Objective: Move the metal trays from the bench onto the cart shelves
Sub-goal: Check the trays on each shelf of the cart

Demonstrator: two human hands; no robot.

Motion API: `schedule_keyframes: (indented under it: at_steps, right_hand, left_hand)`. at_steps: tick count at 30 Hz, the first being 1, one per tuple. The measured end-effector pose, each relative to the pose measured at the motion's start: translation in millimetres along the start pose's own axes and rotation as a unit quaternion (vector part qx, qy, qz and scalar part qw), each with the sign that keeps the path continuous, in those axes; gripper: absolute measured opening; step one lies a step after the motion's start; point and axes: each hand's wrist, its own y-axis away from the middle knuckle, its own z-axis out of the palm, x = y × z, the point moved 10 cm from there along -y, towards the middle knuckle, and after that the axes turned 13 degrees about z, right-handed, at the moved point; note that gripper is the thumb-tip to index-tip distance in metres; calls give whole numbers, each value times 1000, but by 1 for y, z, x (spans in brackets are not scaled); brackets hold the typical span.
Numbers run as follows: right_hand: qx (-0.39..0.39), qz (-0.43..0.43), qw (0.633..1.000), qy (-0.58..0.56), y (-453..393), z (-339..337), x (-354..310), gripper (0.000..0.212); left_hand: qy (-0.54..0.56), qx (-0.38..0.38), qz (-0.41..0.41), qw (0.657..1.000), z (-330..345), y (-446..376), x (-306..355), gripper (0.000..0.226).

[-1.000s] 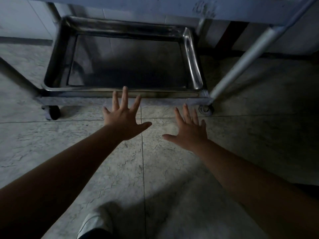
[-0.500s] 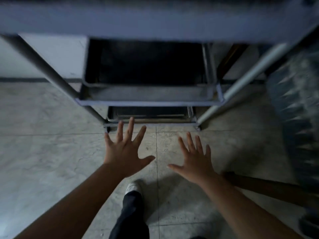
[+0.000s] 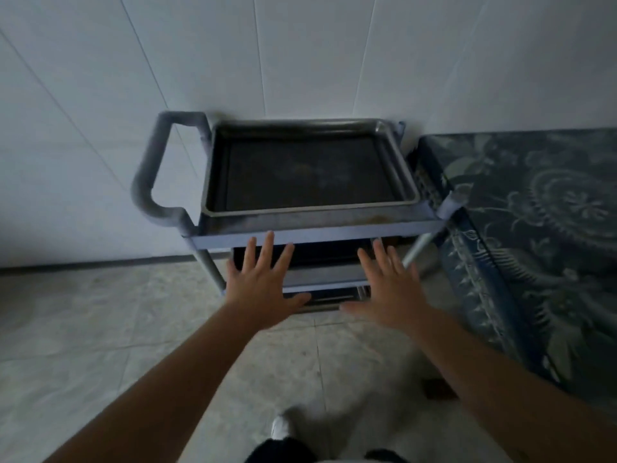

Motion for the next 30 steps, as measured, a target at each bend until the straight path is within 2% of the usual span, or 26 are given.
schedule_keyframes:
  at_steps: [4,12,17,22,30]
  right_hand:
    - [17,15,1000,12,-8,-29,-8,124]
    - [2,15,999,28,-39,-25,-12,124]
    - [-3,1,1000,14,-78,-26,-7,117]
    - [27,-16,999,16,-129,-35,-8,107]
    - [-30,-37,998,45,-202,-3,0,108]
  left_hand:
    - [-6,-10,-2,1000,-12,-5,-18,109]
    - [-11,-45,16,999,-16,-31,-44,106]
    - [-20,-46,7,999,-14,-67,-63,103]
    - [-19,-90,17,996,-2,-111,-64,102]
    - [-4,-123,-26,992,34,-174,-69,106]
